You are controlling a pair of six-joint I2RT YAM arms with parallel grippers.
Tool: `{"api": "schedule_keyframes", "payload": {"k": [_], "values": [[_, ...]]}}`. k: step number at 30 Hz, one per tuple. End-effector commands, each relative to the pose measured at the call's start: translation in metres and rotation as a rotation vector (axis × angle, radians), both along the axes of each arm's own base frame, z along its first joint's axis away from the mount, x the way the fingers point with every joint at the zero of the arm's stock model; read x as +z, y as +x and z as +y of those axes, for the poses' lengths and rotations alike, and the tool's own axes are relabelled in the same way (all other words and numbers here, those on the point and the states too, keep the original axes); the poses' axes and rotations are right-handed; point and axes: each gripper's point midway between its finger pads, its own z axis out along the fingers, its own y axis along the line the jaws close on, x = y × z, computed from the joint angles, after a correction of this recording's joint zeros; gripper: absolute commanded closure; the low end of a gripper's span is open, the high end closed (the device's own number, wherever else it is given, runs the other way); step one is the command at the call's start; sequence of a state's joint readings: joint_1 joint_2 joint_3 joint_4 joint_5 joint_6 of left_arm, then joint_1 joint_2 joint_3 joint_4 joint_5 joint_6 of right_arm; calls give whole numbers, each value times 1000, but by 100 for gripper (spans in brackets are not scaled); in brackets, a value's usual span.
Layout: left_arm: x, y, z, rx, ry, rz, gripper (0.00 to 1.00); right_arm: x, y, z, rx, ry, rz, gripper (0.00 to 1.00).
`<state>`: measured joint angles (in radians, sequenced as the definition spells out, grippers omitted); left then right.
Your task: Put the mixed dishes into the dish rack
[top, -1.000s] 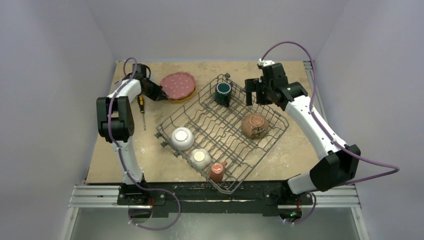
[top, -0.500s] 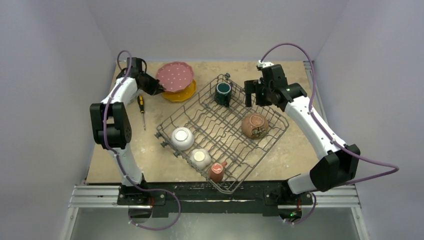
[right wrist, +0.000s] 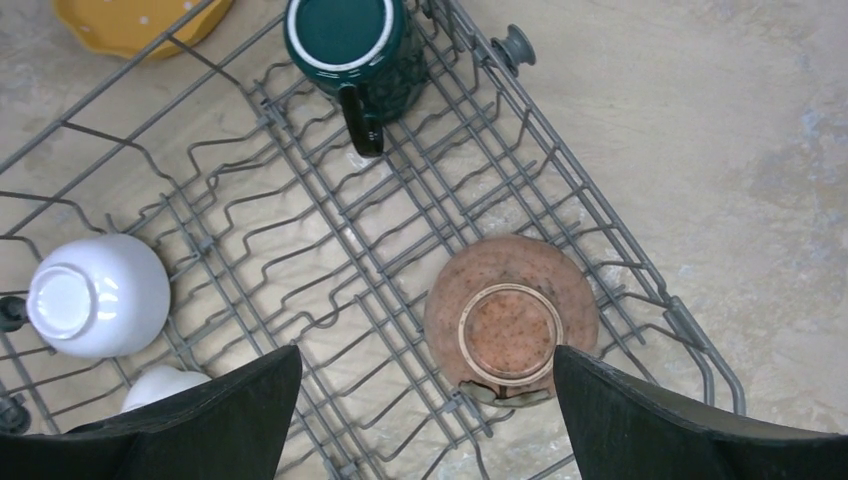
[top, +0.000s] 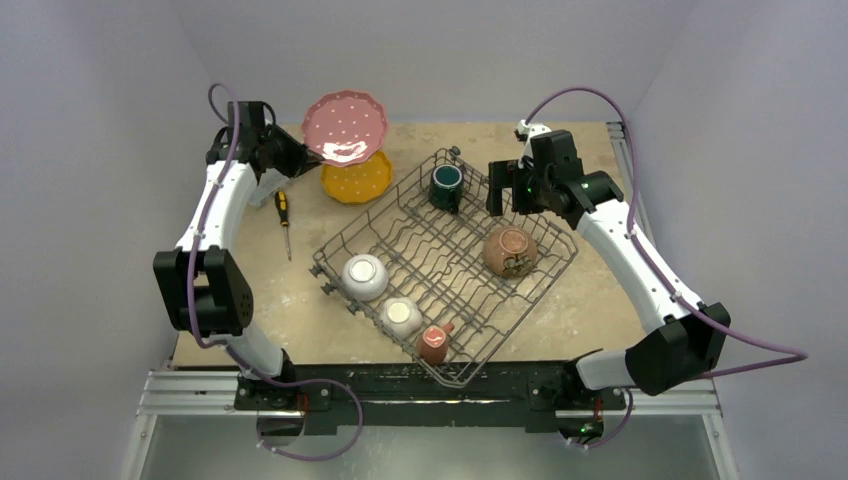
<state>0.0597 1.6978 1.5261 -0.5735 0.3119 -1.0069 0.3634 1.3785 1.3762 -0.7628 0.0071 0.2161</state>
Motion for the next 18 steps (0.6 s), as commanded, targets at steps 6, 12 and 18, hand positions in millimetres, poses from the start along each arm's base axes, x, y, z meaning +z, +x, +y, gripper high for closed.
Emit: {"api": "schedule_keyframes", "payload": {"k": [6,12,18], "values": [[105,-73,-51,-245,-6,-269,100,71,-2,65,224,313,-80,2],[109,-117,-106,-401,-49,-276,100,113,-27,119,405,585,-60,2],[106,-153,-134,-473,-110,-265,100,92,-39,123,271,718,95,2]]}}
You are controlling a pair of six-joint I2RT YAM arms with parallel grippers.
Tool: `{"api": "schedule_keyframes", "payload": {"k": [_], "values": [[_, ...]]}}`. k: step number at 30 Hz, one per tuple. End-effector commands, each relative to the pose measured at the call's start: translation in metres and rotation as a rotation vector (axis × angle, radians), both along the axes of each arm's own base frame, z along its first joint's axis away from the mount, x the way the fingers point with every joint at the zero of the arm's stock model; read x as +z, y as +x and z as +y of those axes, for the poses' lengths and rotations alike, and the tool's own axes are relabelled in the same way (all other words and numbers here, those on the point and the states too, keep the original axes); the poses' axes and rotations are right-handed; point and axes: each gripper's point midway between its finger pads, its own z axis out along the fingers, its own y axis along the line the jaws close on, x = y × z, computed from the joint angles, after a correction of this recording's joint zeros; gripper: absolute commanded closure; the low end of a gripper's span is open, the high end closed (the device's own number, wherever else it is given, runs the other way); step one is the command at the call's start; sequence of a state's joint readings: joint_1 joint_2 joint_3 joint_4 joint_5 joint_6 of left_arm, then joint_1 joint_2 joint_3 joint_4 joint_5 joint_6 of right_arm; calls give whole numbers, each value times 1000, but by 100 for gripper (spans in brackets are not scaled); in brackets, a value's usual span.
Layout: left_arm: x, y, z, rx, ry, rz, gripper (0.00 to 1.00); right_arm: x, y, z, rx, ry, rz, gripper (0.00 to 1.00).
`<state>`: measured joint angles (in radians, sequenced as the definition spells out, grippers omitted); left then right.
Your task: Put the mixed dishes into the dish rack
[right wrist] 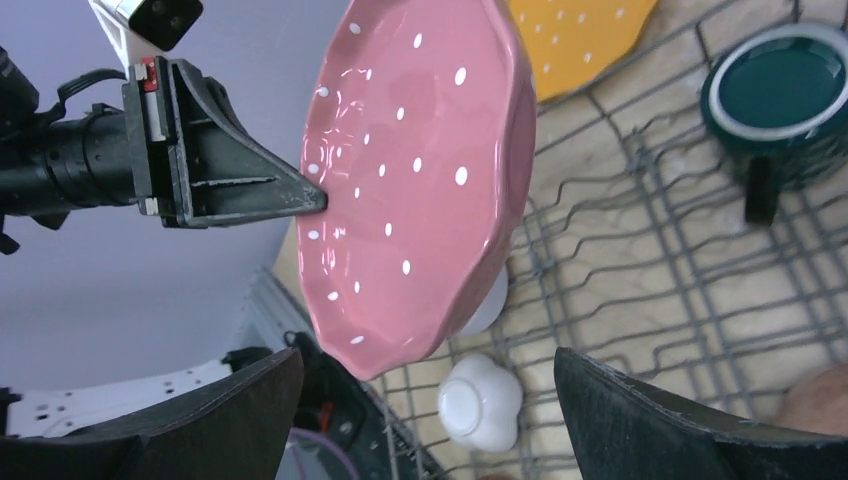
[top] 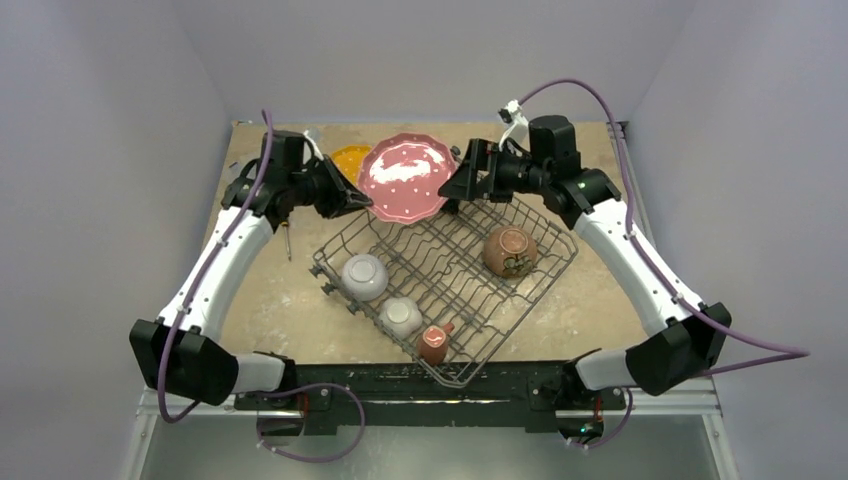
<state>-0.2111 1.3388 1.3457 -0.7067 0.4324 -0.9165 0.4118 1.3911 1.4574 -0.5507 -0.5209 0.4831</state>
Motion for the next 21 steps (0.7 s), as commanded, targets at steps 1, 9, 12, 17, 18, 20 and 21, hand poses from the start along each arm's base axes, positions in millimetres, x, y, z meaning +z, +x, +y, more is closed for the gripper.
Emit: {"api": "schedule_keyframes", "payload": {"k": [1,9,12,17,18,20,21], "values": [[53,-23,-22,-70,-128,-156,100,3,-18,10,-14,159,139,2],[38,-73,-40,-135,-137,-106,100,-4,-44,13,-64,336,301,21],[36,-87,-48,-172,-138,-107,100,-5,-55,11,-78,372,333,23],[33,-105,-66,-237,-145,-97,100,-15,-81,19,-70,398,402,38],[33,-108,-70,-250,-146,-96,100,-14,-86,22,-66,402,405,44],[32,-112,-76,-271,-142,-94,100,-12,-94,24,-70,410,407,57],[30,-115,-78,-280,-137,-88,100,-10,-98,23,-75,415,406,65]]}}
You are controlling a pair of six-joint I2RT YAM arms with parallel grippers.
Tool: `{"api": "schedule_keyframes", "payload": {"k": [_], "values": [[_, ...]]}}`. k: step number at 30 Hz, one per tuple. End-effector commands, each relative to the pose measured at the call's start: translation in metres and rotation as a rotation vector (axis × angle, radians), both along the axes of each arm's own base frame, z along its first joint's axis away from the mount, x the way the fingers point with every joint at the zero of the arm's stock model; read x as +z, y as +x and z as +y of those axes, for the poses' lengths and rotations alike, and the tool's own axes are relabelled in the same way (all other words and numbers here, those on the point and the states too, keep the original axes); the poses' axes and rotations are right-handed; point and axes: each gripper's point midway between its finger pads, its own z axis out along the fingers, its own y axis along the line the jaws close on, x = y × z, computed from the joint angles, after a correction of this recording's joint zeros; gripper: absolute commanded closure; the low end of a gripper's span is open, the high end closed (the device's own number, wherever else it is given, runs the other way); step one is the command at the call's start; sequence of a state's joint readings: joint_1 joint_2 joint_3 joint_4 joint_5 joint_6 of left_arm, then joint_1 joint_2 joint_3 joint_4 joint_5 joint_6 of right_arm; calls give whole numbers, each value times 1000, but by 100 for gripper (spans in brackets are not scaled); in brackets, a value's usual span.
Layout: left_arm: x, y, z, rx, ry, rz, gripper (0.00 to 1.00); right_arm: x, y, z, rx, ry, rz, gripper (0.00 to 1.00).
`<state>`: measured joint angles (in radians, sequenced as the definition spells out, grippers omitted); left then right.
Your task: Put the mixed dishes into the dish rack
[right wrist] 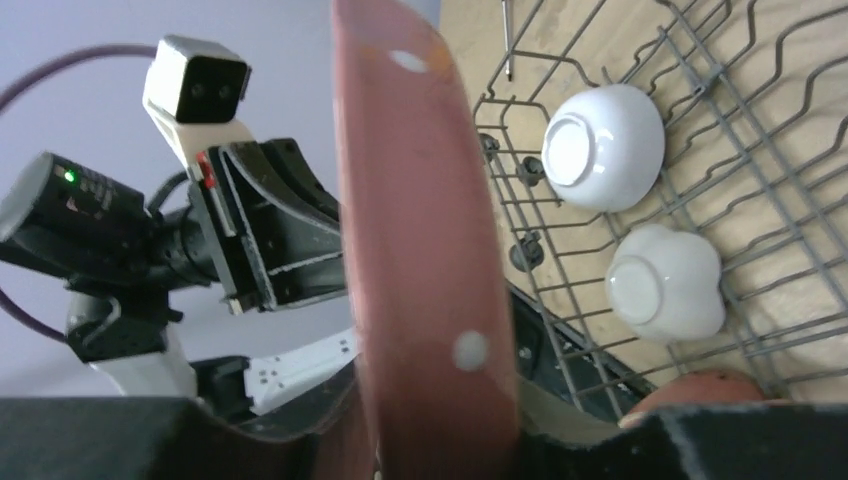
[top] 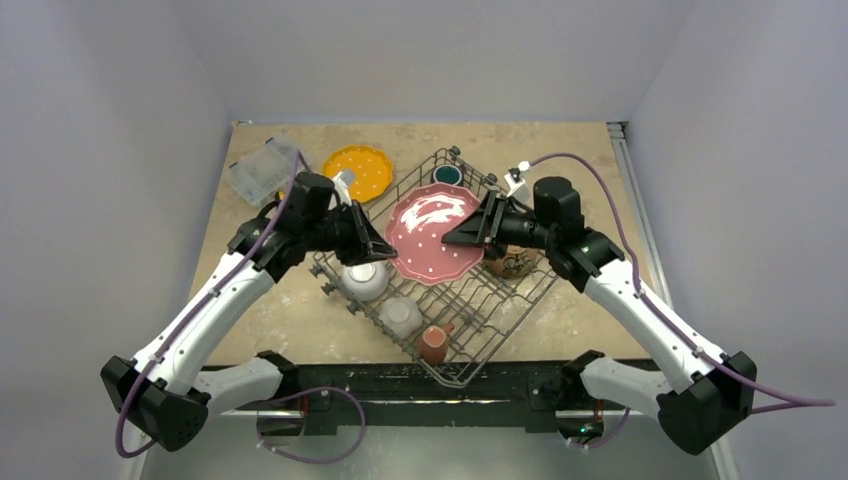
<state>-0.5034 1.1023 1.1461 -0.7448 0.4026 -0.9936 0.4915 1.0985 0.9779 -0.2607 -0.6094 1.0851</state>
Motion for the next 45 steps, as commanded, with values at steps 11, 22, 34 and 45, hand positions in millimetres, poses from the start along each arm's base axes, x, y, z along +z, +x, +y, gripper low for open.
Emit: {"api": "schedule_keyframes", "payload": {"k": [11,22,34,45], "values": [[41,-21,-7,-119,-25,-195,49,35,-31,-16,-140,180,54,100],[79,-33,20,-238,316,-696,0,24,-26,-24,-204,64,143,100],[73,-68,-67,-816,703,-1334,0,30,-19,-24,-238,-26,277,100],[49,-49,-106,-874,1051,-1424,8,35,-29,-25,-239,28,314,100]]}}
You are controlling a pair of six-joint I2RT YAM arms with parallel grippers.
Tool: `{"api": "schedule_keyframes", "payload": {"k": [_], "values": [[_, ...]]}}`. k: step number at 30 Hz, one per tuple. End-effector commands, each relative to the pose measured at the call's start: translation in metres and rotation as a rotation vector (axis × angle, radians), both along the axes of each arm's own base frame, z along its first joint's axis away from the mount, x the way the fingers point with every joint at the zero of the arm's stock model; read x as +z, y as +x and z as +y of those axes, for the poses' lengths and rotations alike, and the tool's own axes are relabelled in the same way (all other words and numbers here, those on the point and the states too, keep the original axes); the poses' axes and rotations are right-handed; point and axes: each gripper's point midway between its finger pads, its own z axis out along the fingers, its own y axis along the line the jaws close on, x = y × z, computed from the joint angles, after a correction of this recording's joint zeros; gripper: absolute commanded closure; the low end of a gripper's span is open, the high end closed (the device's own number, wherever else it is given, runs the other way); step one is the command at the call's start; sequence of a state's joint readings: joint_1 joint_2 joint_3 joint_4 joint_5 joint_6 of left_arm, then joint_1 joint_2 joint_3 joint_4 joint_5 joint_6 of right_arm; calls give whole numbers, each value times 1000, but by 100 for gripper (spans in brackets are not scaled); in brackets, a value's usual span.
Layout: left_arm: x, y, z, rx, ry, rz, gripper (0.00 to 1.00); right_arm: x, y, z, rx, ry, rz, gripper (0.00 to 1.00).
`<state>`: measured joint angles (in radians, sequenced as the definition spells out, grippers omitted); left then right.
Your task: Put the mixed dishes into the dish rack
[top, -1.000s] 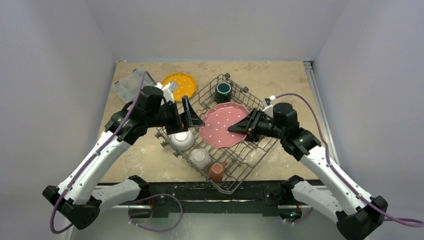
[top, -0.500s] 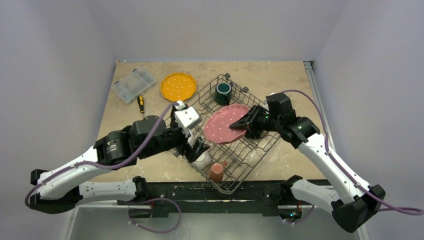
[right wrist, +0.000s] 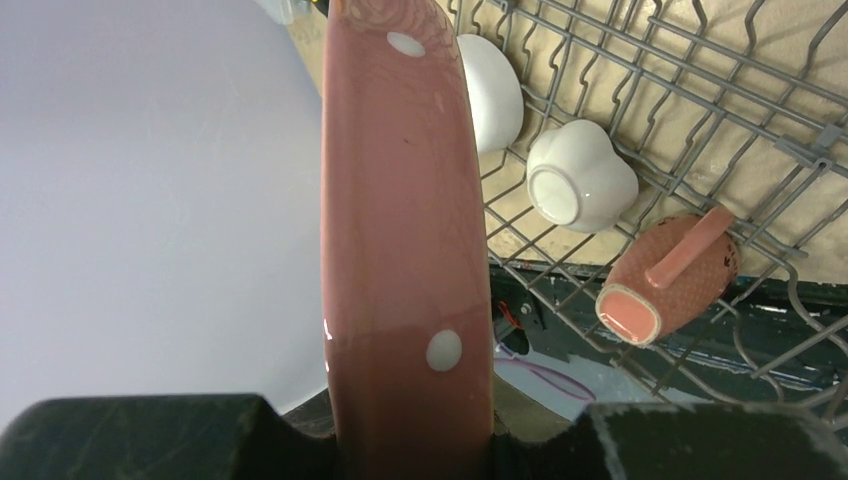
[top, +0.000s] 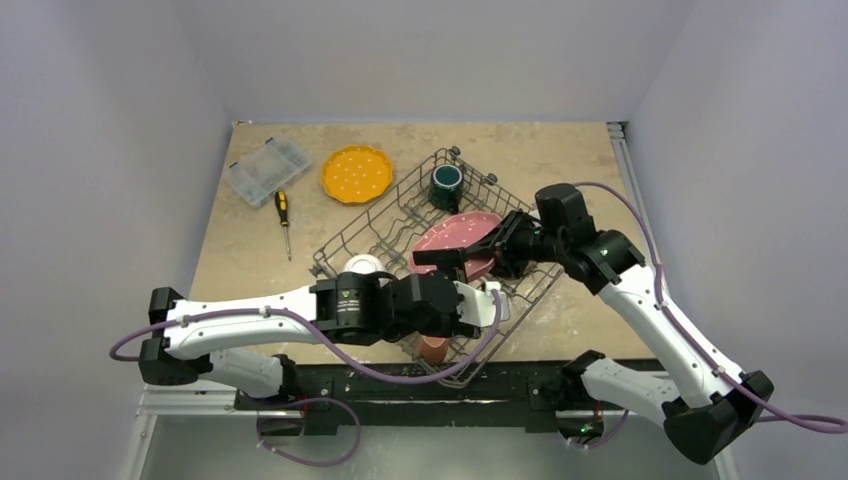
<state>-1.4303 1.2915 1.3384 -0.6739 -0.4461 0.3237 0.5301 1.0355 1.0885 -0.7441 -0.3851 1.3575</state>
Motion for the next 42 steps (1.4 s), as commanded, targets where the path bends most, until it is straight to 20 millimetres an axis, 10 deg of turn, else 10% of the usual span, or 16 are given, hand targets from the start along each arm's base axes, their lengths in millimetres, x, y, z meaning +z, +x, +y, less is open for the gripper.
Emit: {"api": "schedule_keyframes", "payload": {"k": [1,8,18,21,27,34,42], "values": [[32,30,-3,116,34,-211,11,57,-3,7,14,156,-132,100],[18,38,-7,161,98,-251,34,63,-6,6,14,170,-141,100],[15,47,-7,227,144,-282,100,78,-9,12,80,210,-225,100],[17,44,-6,228,119,-263,100,77,-5,9,90,172,-254,100],[27,39,-3,203,-7,-182,100,74,9,-2,117,67,-326,43],[27,47,13,204,-143,45,100,114,24,-16,162,-43,-523,9],[18,78,35,249,-279,283,100,162,34,-25,179,-140,-687,2]]}}
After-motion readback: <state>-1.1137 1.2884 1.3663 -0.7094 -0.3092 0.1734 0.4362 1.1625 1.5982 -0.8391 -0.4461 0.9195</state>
